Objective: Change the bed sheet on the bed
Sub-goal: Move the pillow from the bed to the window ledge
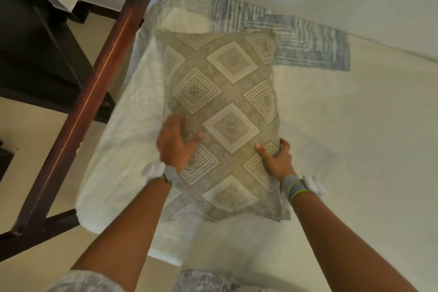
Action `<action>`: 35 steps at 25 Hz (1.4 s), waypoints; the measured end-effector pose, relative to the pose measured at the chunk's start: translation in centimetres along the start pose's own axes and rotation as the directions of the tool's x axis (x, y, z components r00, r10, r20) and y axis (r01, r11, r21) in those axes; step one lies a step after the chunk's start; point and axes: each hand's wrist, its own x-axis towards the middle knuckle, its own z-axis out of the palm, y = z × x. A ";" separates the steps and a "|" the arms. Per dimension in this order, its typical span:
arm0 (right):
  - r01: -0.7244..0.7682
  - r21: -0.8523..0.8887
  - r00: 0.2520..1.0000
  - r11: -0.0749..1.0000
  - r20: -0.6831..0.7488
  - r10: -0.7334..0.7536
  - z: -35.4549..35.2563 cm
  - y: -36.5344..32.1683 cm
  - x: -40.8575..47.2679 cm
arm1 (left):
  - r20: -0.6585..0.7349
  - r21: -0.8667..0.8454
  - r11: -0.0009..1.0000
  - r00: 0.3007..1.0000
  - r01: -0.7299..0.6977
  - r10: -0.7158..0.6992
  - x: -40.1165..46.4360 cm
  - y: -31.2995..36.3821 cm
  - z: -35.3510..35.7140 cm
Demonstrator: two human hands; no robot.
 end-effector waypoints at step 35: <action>0.786 0.232 0.255 0.573 -0.966 0.041 -55.5 33.5 -49.0 | 0.503 -0.434 0.841 0.688 -0.323 0.523 -49.0 60.5 7.8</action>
